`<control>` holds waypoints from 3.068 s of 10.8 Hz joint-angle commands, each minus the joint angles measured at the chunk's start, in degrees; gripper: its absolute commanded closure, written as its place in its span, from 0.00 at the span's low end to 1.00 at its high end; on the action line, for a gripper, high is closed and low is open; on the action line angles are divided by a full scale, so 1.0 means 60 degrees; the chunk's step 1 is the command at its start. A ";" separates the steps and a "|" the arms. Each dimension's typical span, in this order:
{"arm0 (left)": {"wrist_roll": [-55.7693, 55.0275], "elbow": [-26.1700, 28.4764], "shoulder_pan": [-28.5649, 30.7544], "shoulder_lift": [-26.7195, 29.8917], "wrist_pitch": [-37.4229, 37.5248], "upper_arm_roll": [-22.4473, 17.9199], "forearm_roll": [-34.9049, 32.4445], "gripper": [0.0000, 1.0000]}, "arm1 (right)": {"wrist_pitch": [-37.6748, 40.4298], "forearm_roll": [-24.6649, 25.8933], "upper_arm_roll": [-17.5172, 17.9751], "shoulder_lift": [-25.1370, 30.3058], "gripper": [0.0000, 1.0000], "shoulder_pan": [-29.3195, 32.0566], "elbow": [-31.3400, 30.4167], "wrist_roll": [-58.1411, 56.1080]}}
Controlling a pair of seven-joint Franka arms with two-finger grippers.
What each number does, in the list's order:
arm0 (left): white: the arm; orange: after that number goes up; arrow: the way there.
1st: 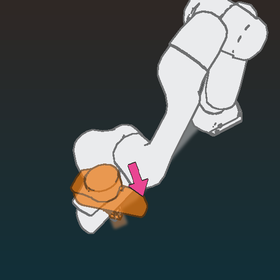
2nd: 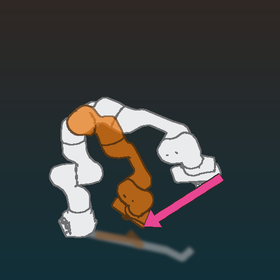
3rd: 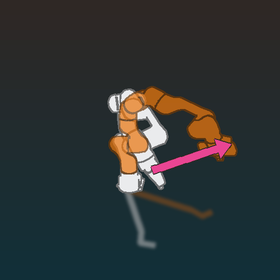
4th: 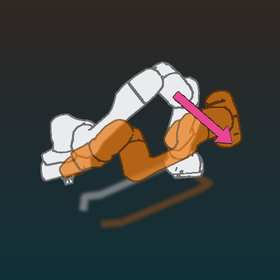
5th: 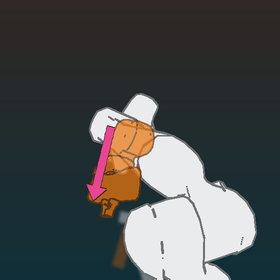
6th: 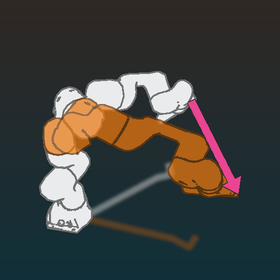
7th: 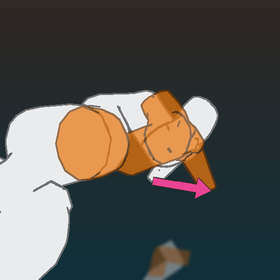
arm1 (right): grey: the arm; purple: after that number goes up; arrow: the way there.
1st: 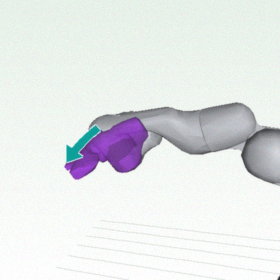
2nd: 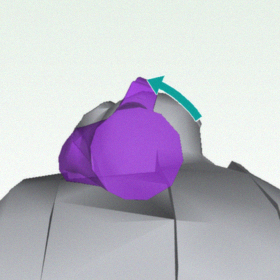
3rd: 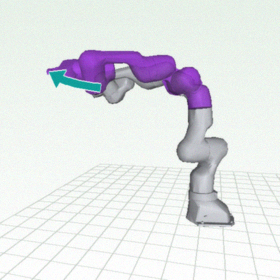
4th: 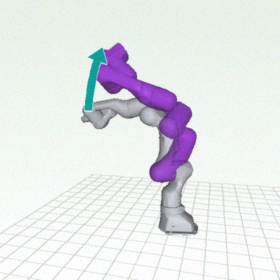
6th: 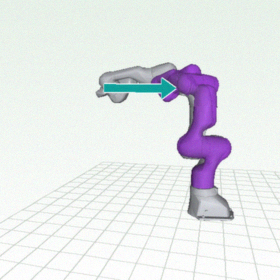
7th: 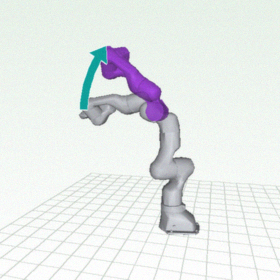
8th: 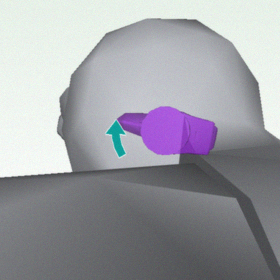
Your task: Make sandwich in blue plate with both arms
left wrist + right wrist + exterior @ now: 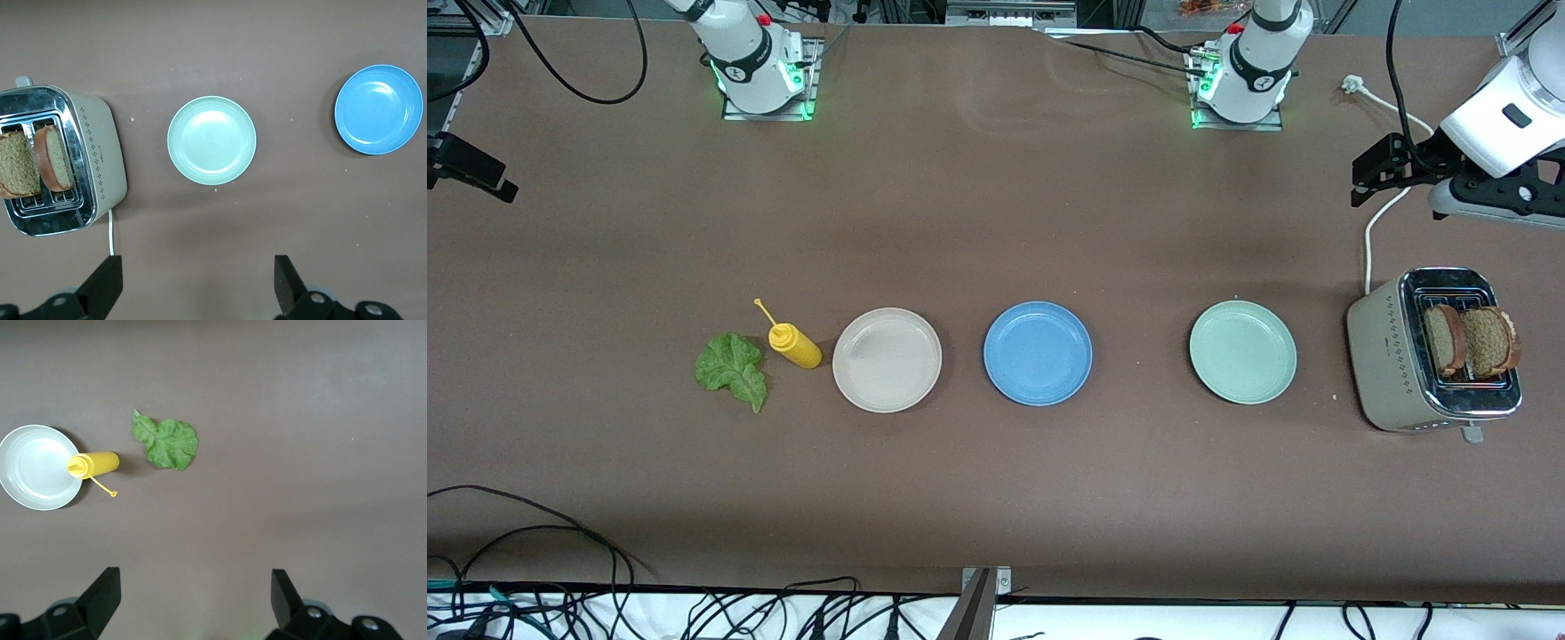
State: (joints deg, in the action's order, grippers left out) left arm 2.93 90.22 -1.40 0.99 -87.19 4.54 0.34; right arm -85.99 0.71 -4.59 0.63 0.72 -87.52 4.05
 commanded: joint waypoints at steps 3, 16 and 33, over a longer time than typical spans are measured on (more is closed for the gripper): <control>-0.0063 -0.0285 0.0043 -0.0121 0.0177 0.0049 -0.0100 0.00 | 0.0226 0.0131 0.0003 0.0027 0.00 0.0012 0.0172 -0.0046; -0.0063 -0.0271 0.0043 -0.0121 0.0191 0.0049 -0.0085 0.00 | 0.0226 0.0131 0.0003 0.0027 0.00 0.0012 0.0172 -0.0046; 0.1035 -0.0446 0.1580 -0.1804 -0.1051 -0.0024 -0.1002 0.00 | 0.0211 0.0131 0.0003 0.0027 0.00 -0.0002 0.0172 -0.0075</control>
State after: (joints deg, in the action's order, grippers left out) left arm 6.37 89.93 6.75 -7.40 -90.87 3.92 -0.25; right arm -85.96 0.71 -4.65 0.63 0.76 -87.49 4.05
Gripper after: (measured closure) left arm 0.000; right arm 0.000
